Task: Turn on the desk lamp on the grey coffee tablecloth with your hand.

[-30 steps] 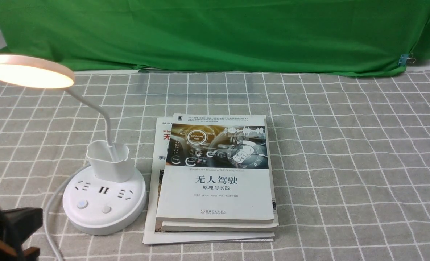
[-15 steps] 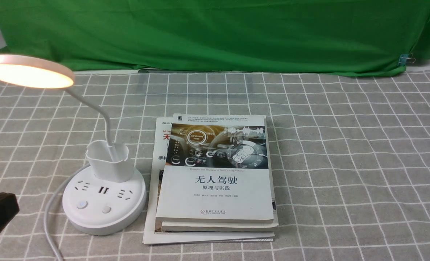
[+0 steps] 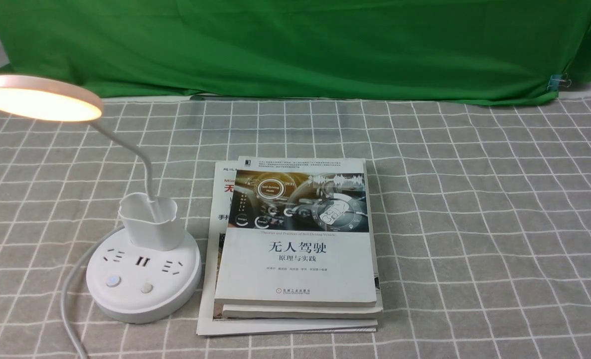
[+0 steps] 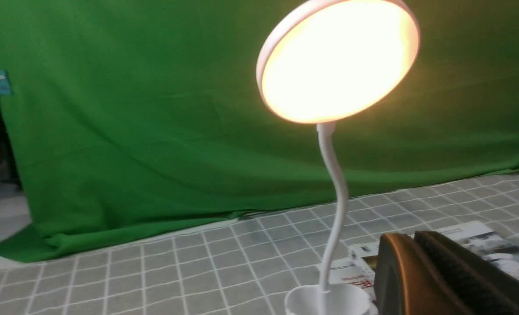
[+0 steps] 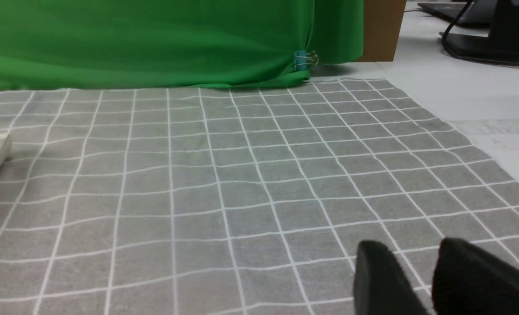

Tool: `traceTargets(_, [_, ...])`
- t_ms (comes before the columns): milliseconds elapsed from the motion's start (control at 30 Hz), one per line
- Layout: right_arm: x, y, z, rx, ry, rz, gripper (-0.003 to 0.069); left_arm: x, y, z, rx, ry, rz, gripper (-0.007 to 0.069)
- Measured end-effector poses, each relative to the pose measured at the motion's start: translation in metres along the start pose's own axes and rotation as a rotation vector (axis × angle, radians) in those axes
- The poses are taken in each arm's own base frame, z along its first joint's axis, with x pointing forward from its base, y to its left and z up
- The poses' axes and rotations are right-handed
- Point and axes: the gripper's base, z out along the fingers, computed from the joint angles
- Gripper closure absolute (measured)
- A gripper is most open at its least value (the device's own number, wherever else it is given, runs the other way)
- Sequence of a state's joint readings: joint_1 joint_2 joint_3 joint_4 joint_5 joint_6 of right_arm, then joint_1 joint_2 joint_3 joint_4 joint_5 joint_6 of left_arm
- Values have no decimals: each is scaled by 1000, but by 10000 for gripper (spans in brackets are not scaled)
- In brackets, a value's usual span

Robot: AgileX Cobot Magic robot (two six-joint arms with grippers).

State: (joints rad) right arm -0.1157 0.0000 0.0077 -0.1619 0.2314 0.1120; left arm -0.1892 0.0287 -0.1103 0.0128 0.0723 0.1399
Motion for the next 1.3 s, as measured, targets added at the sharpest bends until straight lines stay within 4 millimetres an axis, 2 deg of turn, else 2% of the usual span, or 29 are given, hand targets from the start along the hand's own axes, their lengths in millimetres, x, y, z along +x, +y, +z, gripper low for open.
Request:
traceTargets(33, [0,0,0,0,0,0,414,11,-1,0,-16,10,13,620])
traceTargets(67, [0,0,0,0,0,0,414,11,-1,0,-16,9,13,620])
traceTargets(133, [0,0,0,0,-1,0,414,36,-2,0,-44,93,28,620])
traceTargets(267, [0,0,0,0,-1,0,414,52,-4,-2,-38,247,-1,620])
traceTargets(1300, [0,0,0,0,-1,2,414,52,-4,-2,-36,251,-5,613])
